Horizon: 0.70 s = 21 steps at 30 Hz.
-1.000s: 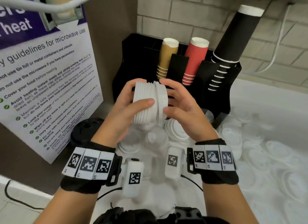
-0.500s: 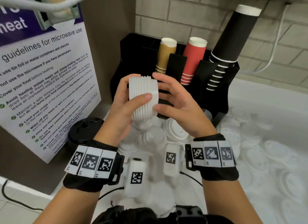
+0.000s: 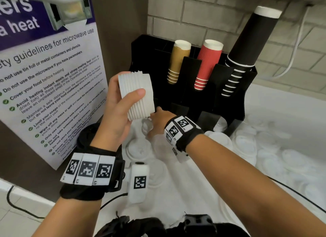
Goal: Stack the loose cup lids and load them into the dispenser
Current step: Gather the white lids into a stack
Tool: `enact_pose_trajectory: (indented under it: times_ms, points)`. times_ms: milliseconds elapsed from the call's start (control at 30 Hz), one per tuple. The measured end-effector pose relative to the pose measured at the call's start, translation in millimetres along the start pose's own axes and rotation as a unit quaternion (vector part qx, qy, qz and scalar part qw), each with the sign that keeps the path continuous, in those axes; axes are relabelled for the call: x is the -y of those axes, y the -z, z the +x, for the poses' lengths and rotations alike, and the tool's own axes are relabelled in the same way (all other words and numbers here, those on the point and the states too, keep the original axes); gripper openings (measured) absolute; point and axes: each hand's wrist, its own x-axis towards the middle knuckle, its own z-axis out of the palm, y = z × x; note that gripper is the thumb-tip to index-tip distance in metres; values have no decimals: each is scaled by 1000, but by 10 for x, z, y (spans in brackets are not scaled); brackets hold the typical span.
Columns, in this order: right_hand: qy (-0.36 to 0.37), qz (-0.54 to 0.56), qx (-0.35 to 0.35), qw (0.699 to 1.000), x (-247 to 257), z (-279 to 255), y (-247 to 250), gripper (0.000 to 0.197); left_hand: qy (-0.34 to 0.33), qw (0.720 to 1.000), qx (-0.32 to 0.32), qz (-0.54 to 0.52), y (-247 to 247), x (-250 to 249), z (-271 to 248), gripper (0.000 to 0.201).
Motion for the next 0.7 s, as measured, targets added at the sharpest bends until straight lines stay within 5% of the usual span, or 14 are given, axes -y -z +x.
enact_pose_trajectory:
  times_ms: [167, 333, 400, 500, 700]
  points:
    - [2, -1, 21, 1000, 45, 27, 85, 84, -2, 1000, -4, 1, 46, -5, -16, 64]
    - [106, 121, -87, 983, 107, -52, 214, 83, -15, 1000, -9, -2, 55, -35, 6, 72]
    - [79, 71, -80, 991, 80, -72, 279, 73, -15, 1000, -10, -1, 59, -31, 9, 71]
    - [11, -33, 25, 999, 1, -80, 290, 53, -10, 1000, -9, -5, 69, -5, 13, 65]
    - [-21, -65, 26, 997, -55, 11, 1, 59, -6, 1000, -1, -12, 91, 32, 19, 60]
